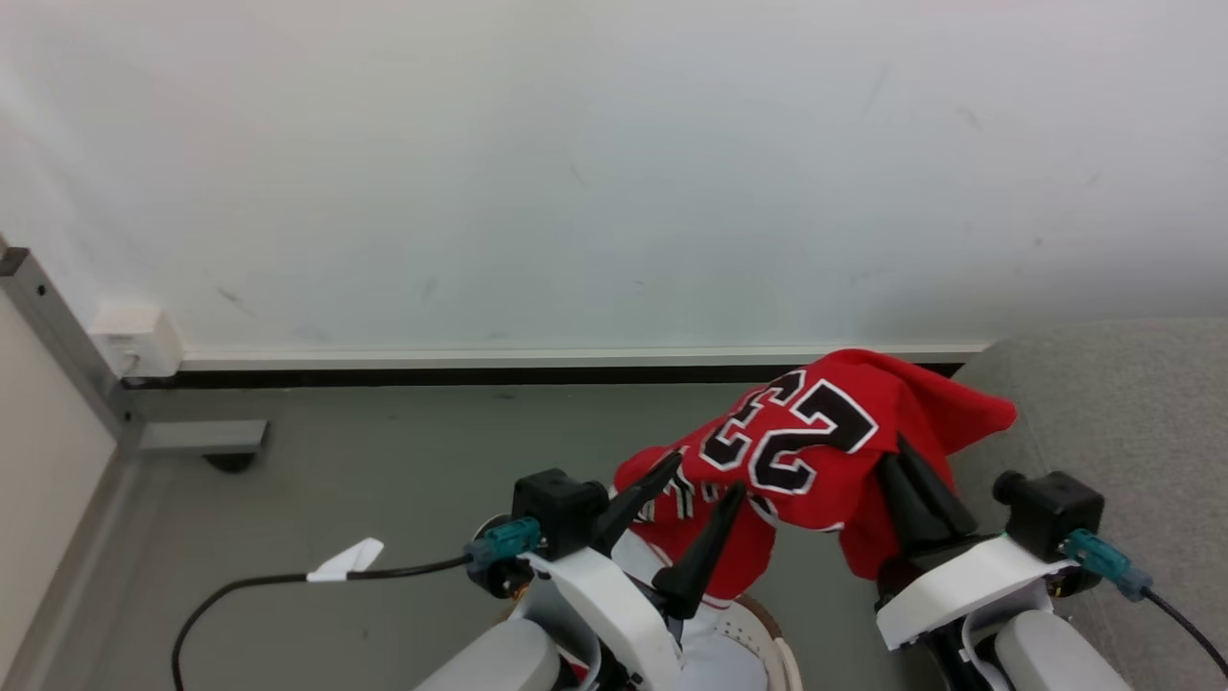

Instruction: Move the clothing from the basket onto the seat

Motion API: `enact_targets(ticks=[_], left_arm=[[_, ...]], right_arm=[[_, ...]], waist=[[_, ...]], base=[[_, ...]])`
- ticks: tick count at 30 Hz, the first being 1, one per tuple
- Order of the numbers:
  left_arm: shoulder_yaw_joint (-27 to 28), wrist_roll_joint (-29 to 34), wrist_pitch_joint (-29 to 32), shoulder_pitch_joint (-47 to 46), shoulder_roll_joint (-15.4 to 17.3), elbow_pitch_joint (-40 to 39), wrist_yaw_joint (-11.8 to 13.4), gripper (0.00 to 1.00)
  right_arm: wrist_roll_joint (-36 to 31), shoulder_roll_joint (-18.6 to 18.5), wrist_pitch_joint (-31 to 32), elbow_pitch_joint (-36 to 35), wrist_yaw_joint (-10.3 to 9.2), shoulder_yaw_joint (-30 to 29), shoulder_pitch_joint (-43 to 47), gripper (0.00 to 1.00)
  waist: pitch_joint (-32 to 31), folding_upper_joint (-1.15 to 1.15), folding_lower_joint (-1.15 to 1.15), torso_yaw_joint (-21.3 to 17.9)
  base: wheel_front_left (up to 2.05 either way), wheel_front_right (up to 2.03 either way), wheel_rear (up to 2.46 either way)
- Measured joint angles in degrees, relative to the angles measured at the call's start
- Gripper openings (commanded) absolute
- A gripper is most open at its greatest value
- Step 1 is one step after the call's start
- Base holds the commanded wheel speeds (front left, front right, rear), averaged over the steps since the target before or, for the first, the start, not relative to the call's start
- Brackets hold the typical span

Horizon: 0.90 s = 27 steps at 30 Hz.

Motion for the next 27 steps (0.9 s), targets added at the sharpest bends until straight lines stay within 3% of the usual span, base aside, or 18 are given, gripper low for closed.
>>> enact_targets(ticks=[10, 20, 27], left_arm=[[0.7, 2.2, -2.3, -0.3, 1.1, -1.3, -0.3, 1.00], [2.1, 7.2, -3.1, -0.4, 2.5, -2.5, 0.3, 1.00], [3.6, 9.4, -3.2, 0.6, 1.5, -2.4, 0.3, 1.00]], right_arm=[[-0.8, -1.4, 0.0, -4.9, 0.00, -7.7, 1.8, 0.00], [-0.9, -2.3, 0.0, -9.8, 0.00, -9.7, 4.9, 0.00], [-0.3, -2.8, 0.0, -12.2, 0.00, -10.6, 6.3, 0.00]], waist=[[1.1, 0.00, 0.00, -9.6], [2.2, 0.00, 0.00, -22.6], [2.7, 0.00, 0.00, -29.7]], base=[[0.00, 0.00, 0.00], [0.00, 0.00, 0.00], [0.00, 0.00, 0.00]])
